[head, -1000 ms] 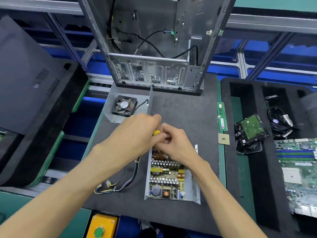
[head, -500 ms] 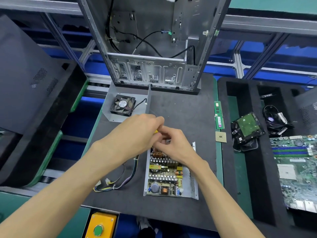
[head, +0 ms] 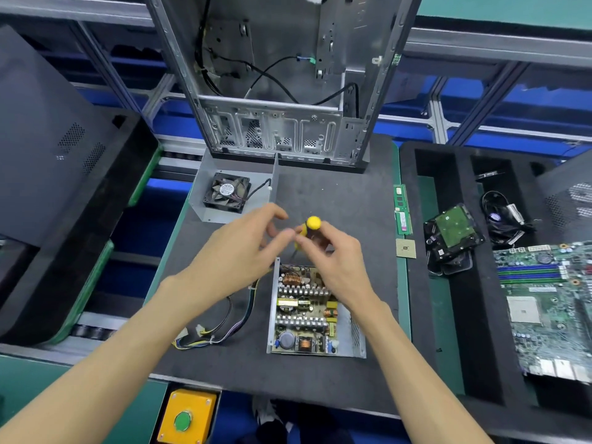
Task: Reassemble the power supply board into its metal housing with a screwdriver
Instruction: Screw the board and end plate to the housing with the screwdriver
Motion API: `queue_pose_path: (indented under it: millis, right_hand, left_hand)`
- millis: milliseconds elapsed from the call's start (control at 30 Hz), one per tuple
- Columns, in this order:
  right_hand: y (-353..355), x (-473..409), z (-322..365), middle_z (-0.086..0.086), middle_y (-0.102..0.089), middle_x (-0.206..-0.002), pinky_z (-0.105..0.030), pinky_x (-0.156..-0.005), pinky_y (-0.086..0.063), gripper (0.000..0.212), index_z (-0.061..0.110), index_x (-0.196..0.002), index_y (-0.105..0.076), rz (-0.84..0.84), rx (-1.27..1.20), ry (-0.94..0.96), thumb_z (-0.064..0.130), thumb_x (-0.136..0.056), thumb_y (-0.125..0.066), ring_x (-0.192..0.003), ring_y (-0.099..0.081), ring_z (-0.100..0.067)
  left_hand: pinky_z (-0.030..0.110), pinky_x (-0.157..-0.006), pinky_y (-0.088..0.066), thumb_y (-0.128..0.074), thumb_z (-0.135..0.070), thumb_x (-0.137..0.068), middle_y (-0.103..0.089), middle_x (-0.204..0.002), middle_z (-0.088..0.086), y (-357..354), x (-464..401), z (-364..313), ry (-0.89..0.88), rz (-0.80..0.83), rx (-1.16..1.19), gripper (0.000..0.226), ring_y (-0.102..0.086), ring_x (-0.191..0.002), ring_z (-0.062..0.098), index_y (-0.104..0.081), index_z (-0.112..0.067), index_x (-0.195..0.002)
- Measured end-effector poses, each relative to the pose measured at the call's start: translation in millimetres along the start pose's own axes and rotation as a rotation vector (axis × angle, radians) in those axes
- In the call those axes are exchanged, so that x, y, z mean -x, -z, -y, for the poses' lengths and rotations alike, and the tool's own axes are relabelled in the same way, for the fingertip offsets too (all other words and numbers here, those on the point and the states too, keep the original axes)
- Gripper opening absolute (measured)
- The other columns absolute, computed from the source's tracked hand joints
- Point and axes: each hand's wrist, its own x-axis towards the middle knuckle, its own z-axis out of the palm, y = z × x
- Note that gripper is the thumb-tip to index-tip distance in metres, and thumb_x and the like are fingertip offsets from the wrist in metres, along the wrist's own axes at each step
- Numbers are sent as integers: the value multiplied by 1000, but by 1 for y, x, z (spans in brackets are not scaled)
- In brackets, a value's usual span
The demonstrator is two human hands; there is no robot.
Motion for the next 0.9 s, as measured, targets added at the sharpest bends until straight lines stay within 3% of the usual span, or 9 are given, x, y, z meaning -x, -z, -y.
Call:
queue_pose_path:
  millis: [100, 200, 267, 333, 500, 633, 767, 833, 900]
  right_hand:
    - [9, 4, 6, -3, -69, -87, -40, -71, -49, 5, 44, -100, -66, -179, -34, 31, 42, -99, -62, -79, -62, -28]
    - [21, 13, 8, 10, -71, -95, -32, -81, -55, 7, 43, -102, -66, -297, -113, 16, 41, -101, -59, -87, -67, -19]
    - [26, 21, 3, 15, -71, -99, -28, -89, -53, 10, 45, -103, -67, -344, -186, -34, 40, -100, -58, -95, -69, -16]
    - [26, 31, -4, 14, -70, -100, -26, -91, -52, 15, 44, -103, -67, -385, -264, -88, 33, -102, -57, -99, -69, -16]
    - [19, 46, -19, -4, -64, -95, -20, -89, -51, 18, 29, -111, -63, -476, -376, -149, 19, -108, -49, -89, -63, -10]
    - [19, 30, -18, -3, -66, -101, -24, -90, -51, 15, 27, -113, -63, -470, -397, -143, 23, -106, -51, -87, -61, -12]
    - [19, 4, -15, -4, -63, -99, -24, -91, -50, 16, 25, -112, -63, -473, -390, -126, 18, -108, -49, -88, -62, -10]
    - [19, -5, -14, -8, -61, -96, -23, -90, -50, 16, 23, -112, -64, -464, -367, -123, 17, -109, -50, -89, -64, -11]
    - [19, -8, -11, -5, -61, -88, -22, -89, -50, 14, 24, -111, -65, -457, -346, -105, 21, -107, -51, -89, -66, -10]
  left_hand:
    - [34, -81, -49, -37, -81, -83, -60, -106, -19, -17, 18, 20, 232, 5, 57, 63, -59, -97, -3, -50, -34, -122]
    - [36, -84, -50, -36, -98, -66, -61, -118, -8, -37, 38, 29, 401, 299, -35, 96, -61, -106, 13, -43, -29, -132]
    - [32, -69, -49, -42, -95, -67, -63, -97, -10, -49, 46, 29, 422, 379, -55, 85, -62, -86, 11, -44, -29, -121]
    - [26, -57, -40, -51, -79, -82, -60, -82, -11, -59, 48, 27, 405, 322, -47, 60, -57, -72, 6, -44, -27, -110]
    - [35, -66, -51, -57, -41, -93, -63, -78, -2, -68, 45, 20, 377, 189, 105, 23, -62, -72, 20, -51, -20, -103]
    - [39, -75, -54, -58, -37, -91, -66, -86, -4, -67, 31, 25, 361, 133, 153, 21, -63, -80, 22, -56, -20, -104]
    - [33, -62, -46, -61, -40, -91, -64, -80, -6, -63, 9, 31, 346, 79, 164, 20, -62, -77, 20, -58, -22, -99]
    - [30, -57, -41, -61, -51, -91, -63, -75, -6, -59, 3, 36, 315, 74, 150, 26, -61, -73, 14, -57, -26, -90]
    - [32, -63, -48, -56, -64, -90, -66, -74, -6, -53, 3, 44, 310, 60, 157, 39, -62, -74, 11, -58, -26, -87]
